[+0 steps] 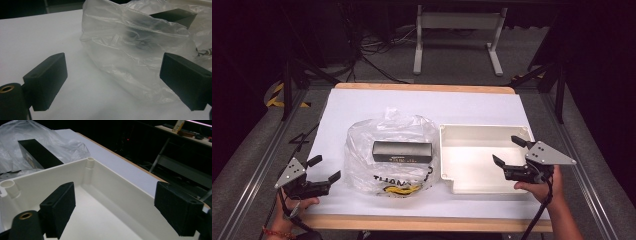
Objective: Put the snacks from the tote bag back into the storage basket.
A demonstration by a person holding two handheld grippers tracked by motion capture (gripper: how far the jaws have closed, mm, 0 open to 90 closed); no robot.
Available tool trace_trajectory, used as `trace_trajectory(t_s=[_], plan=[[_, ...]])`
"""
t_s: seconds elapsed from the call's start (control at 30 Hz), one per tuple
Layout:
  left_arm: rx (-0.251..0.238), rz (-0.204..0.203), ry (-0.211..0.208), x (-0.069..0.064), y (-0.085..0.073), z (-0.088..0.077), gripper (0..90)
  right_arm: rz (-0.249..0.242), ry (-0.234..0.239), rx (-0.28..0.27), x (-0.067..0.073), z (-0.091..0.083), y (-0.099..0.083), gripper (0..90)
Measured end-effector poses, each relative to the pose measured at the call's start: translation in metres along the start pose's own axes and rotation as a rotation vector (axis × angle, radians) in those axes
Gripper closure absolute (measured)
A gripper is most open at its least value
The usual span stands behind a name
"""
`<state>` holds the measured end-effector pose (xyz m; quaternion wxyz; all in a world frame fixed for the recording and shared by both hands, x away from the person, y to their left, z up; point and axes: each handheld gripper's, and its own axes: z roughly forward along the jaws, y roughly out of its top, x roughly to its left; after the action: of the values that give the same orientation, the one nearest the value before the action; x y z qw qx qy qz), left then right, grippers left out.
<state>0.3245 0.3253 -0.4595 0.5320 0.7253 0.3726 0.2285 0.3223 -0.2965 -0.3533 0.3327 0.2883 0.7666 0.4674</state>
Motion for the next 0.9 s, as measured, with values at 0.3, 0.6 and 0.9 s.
trace_trajectory(t_s=[0.3,0.6,0.9], plan=[[-0.008,0.003,-0.002,0.0,0.0,0.0,8.5,-0.013,0.089,0.025,0.001,0.029,0.015,17.1],[-0.006,-0.001,0.002,0.0,0.0,0.0,8.5,-0.027,0.174,0.046,0.002,0.054,0.029,15.6],[-0.009,0.005,0.0,0.0,-0.001,0.0,8.5,-0.056,0.226,0.068,0.006,0.078,0.046,15.7]])
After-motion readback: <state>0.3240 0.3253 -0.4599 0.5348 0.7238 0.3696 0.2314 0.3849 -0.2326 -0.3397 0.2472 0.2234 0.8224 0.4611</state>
